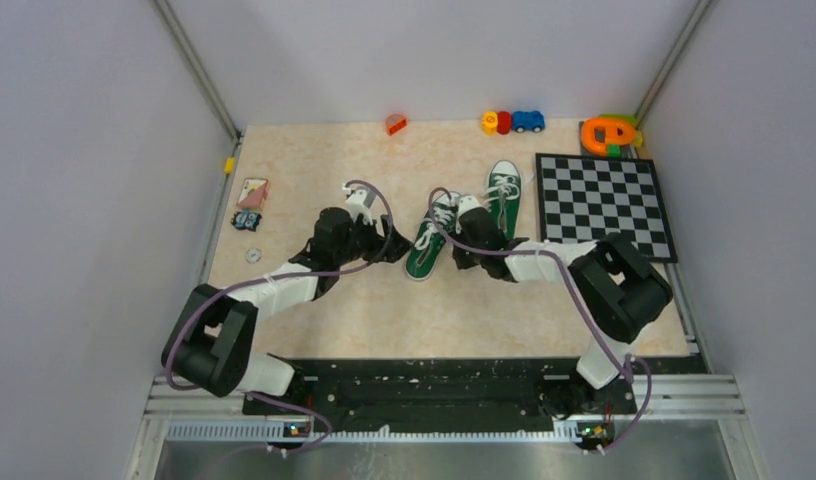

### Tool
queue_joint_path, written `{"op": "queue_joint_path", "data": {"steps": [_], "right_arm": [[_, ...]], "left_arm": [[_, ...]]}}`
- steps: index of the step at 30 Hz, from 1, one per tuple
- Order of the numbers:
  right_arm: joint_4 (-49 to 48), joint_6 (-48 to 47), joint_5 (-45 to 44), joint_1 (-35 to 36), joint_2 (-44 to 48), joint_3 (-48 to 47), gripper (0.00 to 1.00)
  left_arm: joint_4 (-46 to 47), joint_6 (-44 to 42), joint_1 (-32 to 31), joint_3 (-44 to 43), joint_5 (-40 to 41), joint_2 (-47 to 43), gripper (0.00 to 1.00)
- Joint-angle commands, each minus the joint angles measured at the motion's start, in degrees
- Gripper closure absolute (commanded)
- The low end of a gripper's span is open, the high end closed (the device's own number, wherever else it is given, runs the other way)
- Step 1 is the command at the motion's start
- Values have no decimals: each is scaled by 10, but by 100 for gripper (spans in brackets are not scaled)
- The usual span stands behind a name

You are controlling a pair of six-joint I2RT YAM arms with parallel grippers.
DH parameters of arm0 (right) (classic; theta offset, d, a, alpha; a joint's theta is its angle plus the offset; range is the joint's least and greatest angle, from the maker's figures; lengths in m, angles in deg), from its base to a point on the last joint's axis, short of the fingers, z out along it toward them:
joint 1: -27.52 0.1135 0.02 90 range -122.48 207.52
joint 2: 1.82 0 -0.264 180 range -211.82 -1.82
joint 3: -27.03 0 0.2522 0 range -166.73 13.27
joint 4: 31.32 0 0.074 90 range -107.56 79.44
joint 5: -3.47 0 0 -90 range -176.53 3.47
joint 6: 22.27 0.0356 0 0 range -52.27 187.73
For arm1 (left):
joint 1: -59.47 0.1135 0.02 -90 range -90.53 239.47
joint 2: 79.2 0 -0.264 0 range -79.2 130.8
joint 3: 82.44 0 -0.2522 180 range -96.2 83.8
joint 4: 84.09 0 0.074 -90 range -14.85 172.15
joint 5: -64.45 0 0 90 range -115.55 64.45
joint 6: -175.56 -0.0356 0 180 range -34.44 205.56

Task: Tie the shoes
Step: Adjust the shoelace on the shoe.

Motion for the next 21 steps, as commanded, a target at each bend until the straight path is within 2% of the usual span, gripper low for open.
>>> {"op": "queue_joint_path", "data": {"steps": [1,5,8,14,18,21], "right_arm": [[158,67,-58,-16,108,-63,100],[344,81,-104,-24,181,-217,100],[438,97,-175,-24,210,-313,100],[481,117,-231,-25,256,-379,100],[521,121,-212,-25,247,-419,100],[522,113,-189,-25,256,-411,100]], "left_arm": [[27,38,1,-12,-45,24,23],[-1,60,1,-23,-48,17,23],[-30,53,8,-38,-41,11,22],[-53,30,12,-67,-81,45,22],[23,69,11,-59,-107,100,22],[66,94,3,-63,-117,125,23]]}}
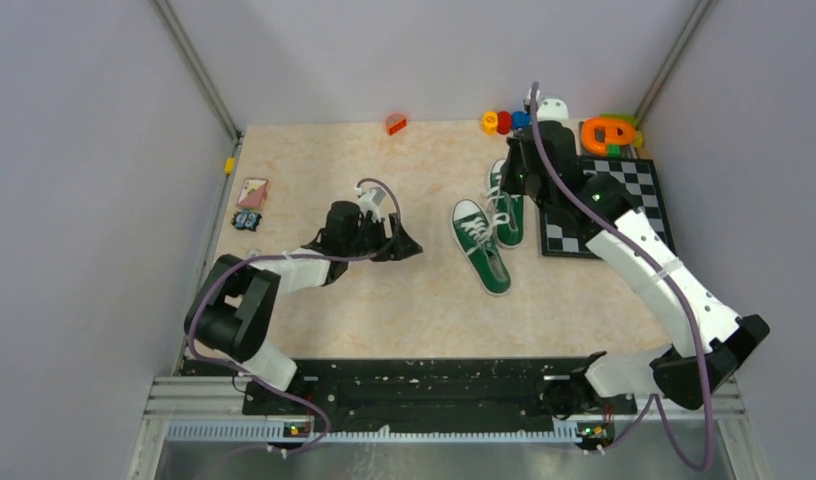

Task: Tie the shoes
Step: Adjust the shoelace on the shoe.

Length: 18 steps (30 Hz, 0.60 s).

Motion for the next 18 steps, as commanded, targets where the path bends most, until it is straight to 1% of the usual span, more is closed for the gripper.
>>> {"op": "queue_joint_path", "data": {"steps": [1,3,5,7,9,12,14,17,18], "right_arm": [[29,1,17,-3,7,-10,100],[32,-3,43,-3,19,7,100],[60,18,40,-5,29,15,100],[67,28,41,-7,43,29,100],[54,28,43,-7,58,52,100],[38,32,34,-16,68,78,100],[39,43,34,-24,69,89,100],[25,50,44,-33,74,105,100],[20,50,46,-35,76,112,100]], "left_arm": [[76,29,-15,-16,-21,26,23],[65,11,-30,-31,-4,20,23],[57,-1,-47,-53,4,17,24],[74,-42,-72,-72,18,21,25],[122,-100,-101,-75,29,30,26],[228,-186,-129,-65,12,55,28],[287,-203,-137,-64,3,83,31],[363,-208,-148,-70,-5,132,40],[388,-211,-153,-71,-3,149,42]]}}
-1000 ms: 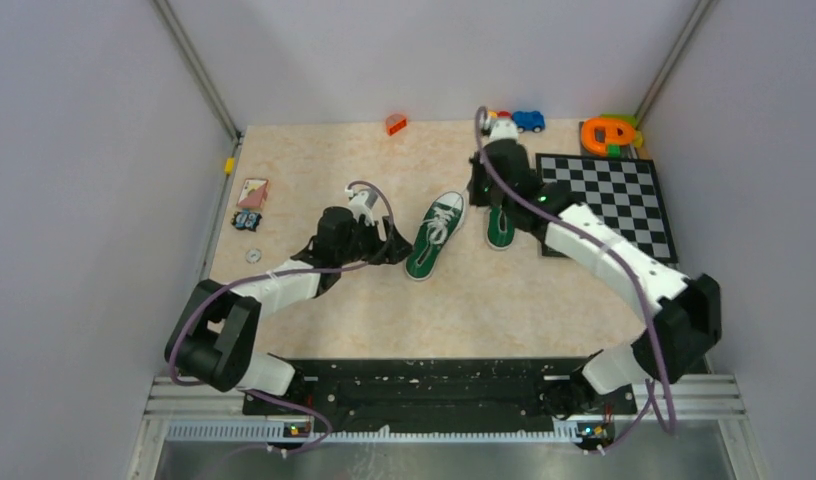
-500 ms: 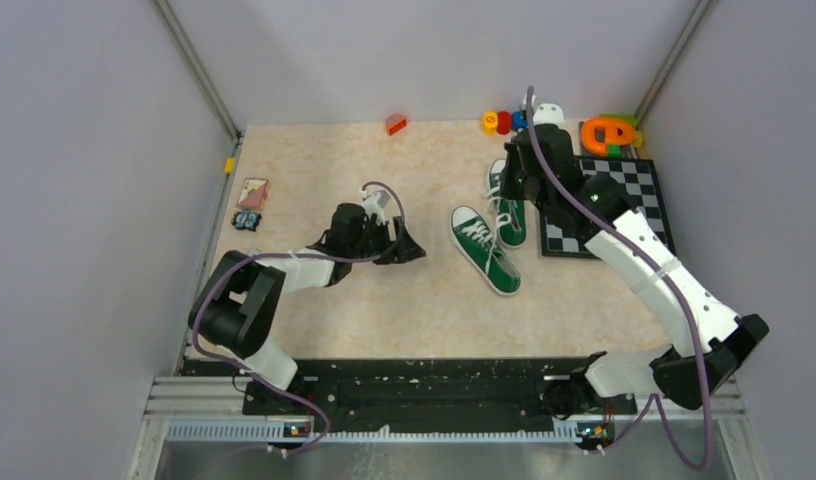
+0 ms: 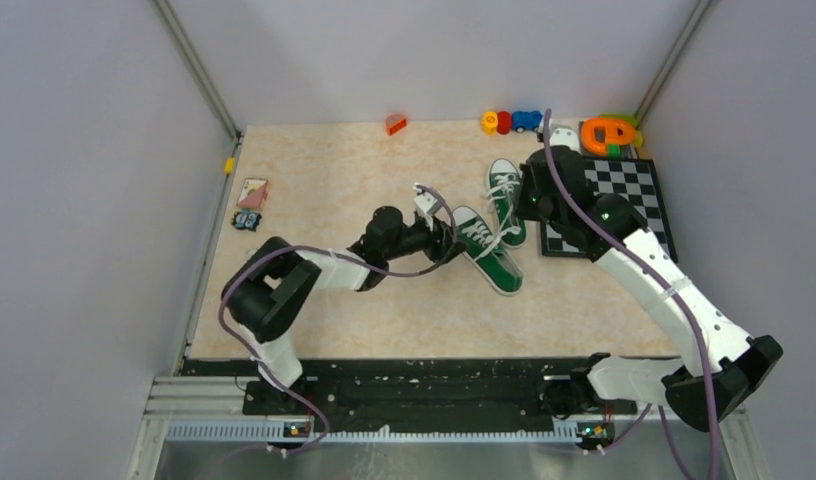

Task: Tie the shoes
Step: Adjust the shoelace on the shoe.

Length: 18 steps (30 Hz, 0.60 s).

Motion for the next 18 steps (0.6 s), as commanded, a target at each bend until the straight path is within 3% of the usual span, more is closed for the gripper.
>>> {"op": "queue_joint_path", "data": {"steps": [1,8,15,18], "right_arm": [[-38,15,10,-13,18,22,100],[-43,21,23,-21,13,23,100],[-36,20,26,-26,15,20,100],[-34,19,27,-27,16,20,100]], "left_arm": [[170,-57,-14,-14,-5,75,43],[262,-43,-29,-67,-31,176,51],[261,-57,-53,-87,-71,200,54],[260,-57,-57,-94,-72,209,63]]}}
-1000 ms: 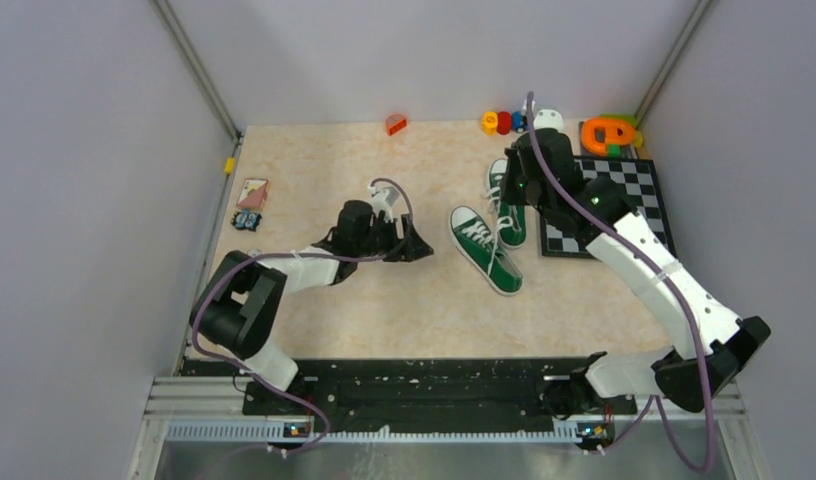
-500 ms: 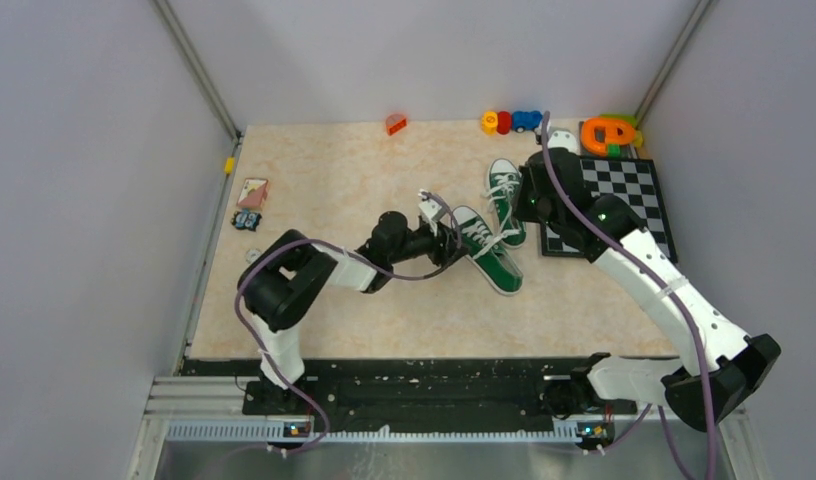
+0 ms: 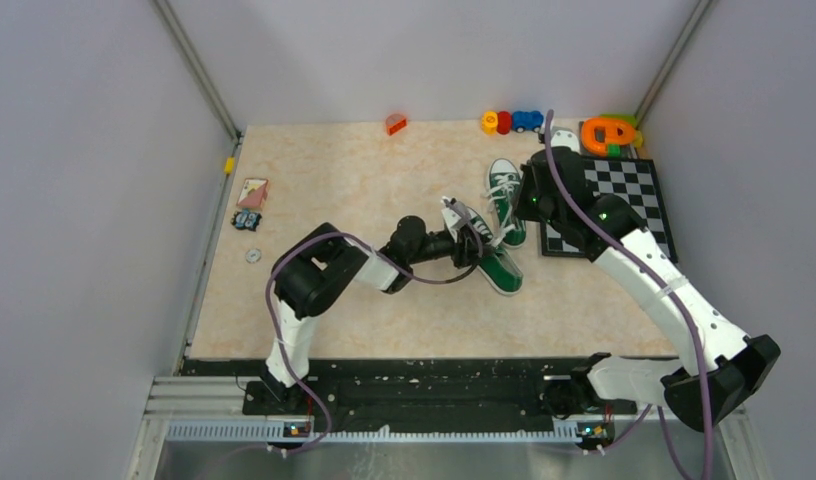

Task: Tie the shoes
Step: Adjust the shoelace on the shoe.

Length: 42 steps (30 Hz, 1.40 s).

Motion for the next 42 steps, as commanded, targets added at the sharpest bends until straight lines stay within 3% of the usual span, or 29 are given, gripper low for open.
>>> {"op": "queue_joint_path", "data": {"steps": [1,5,9,14,18,22,25,29,34,42], "right_arm": [[-9,3,5,-9,15,-10,100],[-2,4,6,-14,17,-7,100],[-4,10,7,-17,22,-3,100],[-3,15,3,-20,23,-1,100],[5,25,-8,-27,24,1,100],[11,27,-7,-35,11,-1,100],[28,38,-9,-42,-11,-22,100],[37,55,-14,-52,-22,-32,100],[41,61,-14,-63,-16,-30,100],[2,4,104,-44,-33,-87,100]], "left_arm": [[43,-14,-10,-23,-21,16,67],[41,-16,-13,-30,-28,24,91],[10,-41,-14,-14,-8,-1,100],[-37,-67,-11,19,14,-59,100],[-94,-53,-5,71,14,-159,100],[-230,-25,15,128,67,-301,100],[-366,-62,22,140,65,-398,100],[-492,-93,30,141,126,-504,100],[-571,-70,89,120,168,-550,100],[-618,-75,152,46,180,-586,100]]}}
